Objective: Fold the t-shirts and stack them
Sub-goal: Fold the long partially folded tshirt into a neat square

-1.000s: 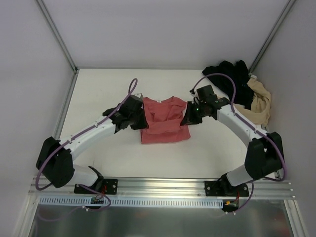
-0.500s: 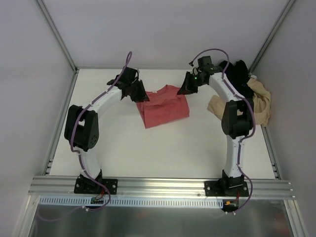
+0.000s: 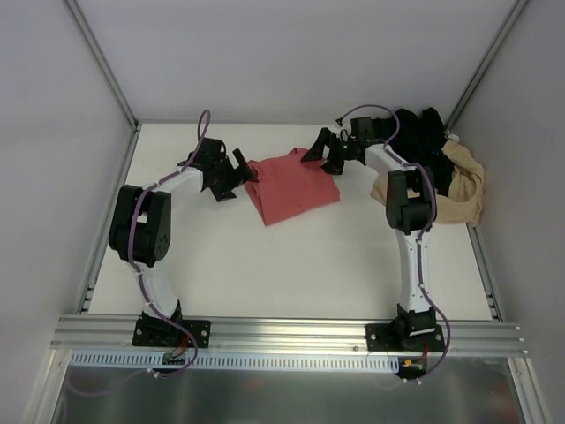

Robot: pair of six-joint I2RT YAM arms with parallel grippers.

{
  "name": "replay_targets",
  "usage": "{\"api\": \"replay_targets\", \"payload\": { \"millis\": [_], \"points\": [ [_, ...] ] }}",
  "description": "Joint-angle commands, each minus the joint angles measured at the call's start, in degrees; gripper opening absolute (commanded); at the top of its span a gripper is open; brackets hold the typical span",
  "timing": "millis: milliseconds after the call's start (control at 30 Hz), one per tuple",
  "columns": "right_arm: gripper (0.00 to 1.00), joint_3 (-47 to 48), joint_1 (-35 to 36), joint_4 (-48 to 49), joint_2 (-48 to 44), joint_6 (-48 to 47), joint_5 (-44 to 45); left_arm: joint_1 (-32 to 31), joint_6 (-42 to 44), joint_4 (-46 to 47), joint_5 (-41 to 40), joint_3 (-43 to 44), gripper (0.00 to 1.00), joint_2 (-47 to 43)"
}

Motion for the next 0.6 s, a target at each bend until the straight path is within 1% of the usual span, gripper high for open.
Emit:
{"api": "replay_targets", "payload": {
  "millis": [0, 33, 133, 167, 200, 267, 300, 400, 433, 500, 567],
  "points": [
    [0.99, -10.1, 0.1, 11.6, -14.3, -3.2, 1.1, -1.1, -2.1, 8.3, -1.8, -4.4, 0.99, -8.7],
    [1.0, -13.5, 0.0, 11.7, -17.8, -4.6, 1.7, -1.4, -1.7, 9.6, -2.2, -5.8, 0.99, -10.0],
    [0.99, -18.0, 0.1, 11.0, -23.9, -8.0, 4.4, -2.8, 0.5, 10.1, -4.1, -7.6, 0.99, -14.6],
    [1.0, -19.4, 0.1, 11.2, -25.6, -8.7, 6.8, -3.3, 0.8, 10.8, -4.3, -8.2, 0.99, -15.6],
    [0.99, -20.5, 0.1, 11.3, -27.1, -9.2, 7.4, -3.6, 1.3, 12.5, -4.1, -8.8, 0.99, -16.5],
    [0.99, -20.9, 0.1, 9.4, -30.4, -11.5, 8.9, -4.6, 2.7, 13.2, -2.2, -9.0, 0.99, -17.7],
    [0.99, -20.7, 0.2, 6.4, -31.4, -12.3, 9.6, -5.0, 3.4, 13.6, 0.9, -8.2, 0.99, -17.8],
    [0.99, -22.4, 0.3, 3.0, -35.6, -14.6, 11.7, -5.8, 5.7, 13.8, 6.1, -6.1, 0.99, -17.1],
    [1.0, -23.5, 0.4, 2.6, -36.8, -15.1, 12.7, -6.1, 6.5, 14.2, 9.1, -5.8, 0.99, -16.2],
    [0.99, -26.5, 0.3, 0.9, -39.6, -16.9, 15.7, -7.1, 6.9, 13.9, 11.0, -3.9, 0.99, -14.7],
    [0.99, -29.4, 0.3, -0.3, -40.8, -16.9, 16.2, -8.2, 7.8, 12.7, 11.0, -2.4, 0.99, -12.1]
  ]
}}
